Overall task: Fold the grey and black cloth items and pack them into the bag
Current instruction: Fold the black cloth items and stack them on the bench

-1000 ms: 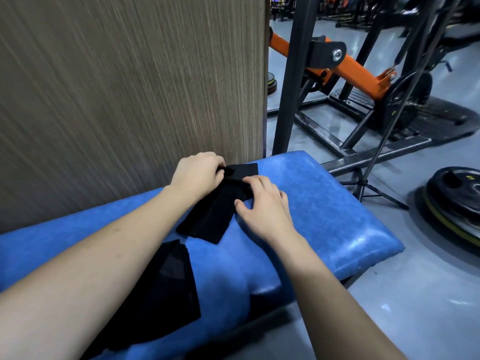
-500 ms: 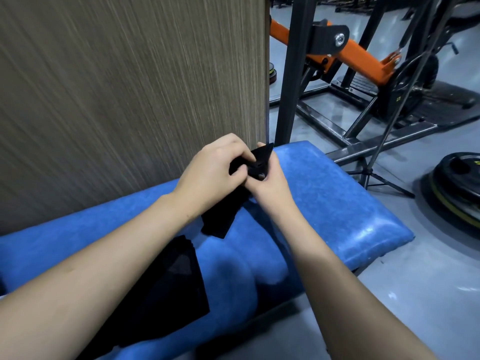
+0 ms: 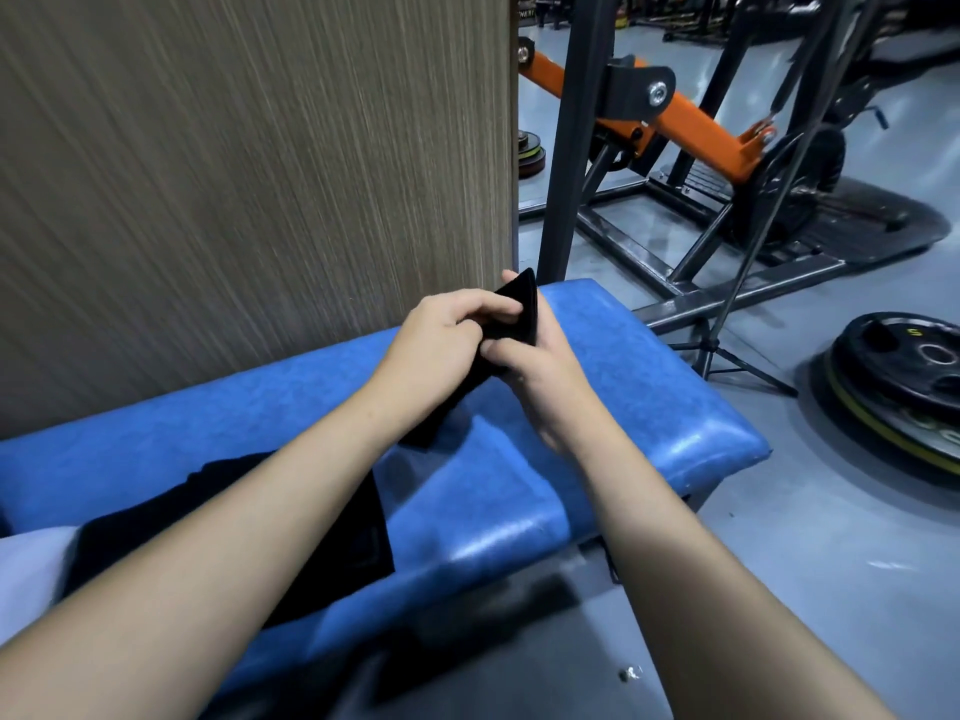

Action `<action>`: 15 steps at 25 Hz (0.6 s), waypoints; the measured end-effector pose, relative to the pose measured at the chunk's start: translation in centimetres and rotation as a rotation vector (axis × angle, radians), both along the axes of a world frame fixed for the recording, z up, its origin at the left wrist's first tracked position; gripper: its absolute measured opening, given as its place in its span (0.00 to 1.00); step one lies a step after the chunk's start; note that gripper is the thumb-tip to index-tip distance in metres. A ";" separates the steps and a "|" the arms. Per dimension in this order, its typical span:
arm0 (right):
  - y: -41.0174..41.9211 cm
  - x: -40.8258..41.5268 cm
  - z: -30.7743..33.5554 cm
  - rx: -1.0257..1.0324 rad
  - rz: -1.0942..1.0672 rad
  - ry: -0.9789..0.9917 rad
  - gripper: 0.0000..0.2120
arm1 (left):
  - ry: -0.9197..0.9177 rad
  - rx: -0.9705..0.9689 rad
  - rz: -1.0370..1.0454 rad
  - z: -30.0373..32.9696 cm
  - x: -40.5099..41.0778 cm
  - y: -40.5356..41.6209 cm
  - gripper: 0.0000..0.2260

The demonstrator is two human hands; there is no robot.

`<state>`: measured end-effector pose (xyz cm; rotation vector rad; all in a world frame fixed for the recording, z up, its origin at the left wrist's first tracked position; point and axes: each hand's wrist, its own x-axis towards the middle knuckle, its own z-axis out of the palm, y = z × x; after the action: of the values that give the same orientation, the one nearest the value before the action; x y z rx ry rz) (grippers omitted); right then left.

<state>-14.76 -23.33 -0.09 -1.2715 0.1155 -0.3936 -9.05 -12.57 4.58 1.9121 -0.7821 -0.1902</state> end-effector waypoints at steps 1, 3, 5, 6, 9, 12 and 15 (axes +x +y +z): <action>-0.2 -0.8 0.3 0.048 0.027 0.003 0.34 | -0.002 0.015 -0.006 0.2 -0.6 0.0 0.23; -0.8 -2.2 0.9 0.033 0.031 0.025 0.28 | -0.030 0.040 -0.017 0.3 -1.7 0.2 0.23; -1.5 -3.6 0.9 -0.045 0.023 0.049 0.25 | -0.075 0.038 -0.016 0.1 -2.6 0.5 0.20; -1.8 -4.6 1.0 -0.086 0.033 0.057 0.25 | -0.118 0.042 0.005 -0.1 -3.2 0.6 0.19; -2.9 -7.4 1.3 -0.236 0.058 0.092 0.26 | -0.289 0.145 0.108 -0.5 -4.6 1.1 0.12; -3.9 -9.6 1.6 -0.325 0.113 0.120 0.24 | -0.143 0.178 0.040 -1.1 -5.0 0.7 0.11; -4.3 -10.4 1.2 -0.391 0.135 0.159 0.19 | -0.038 0.192 -0.012 -1.9 -5.6 0.0 0.10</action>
<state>-25.16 -27.64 1.11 -1.6865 0.0889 -0.2022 -14.63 -12.53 2.72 2.0976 -0.8251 -0.2447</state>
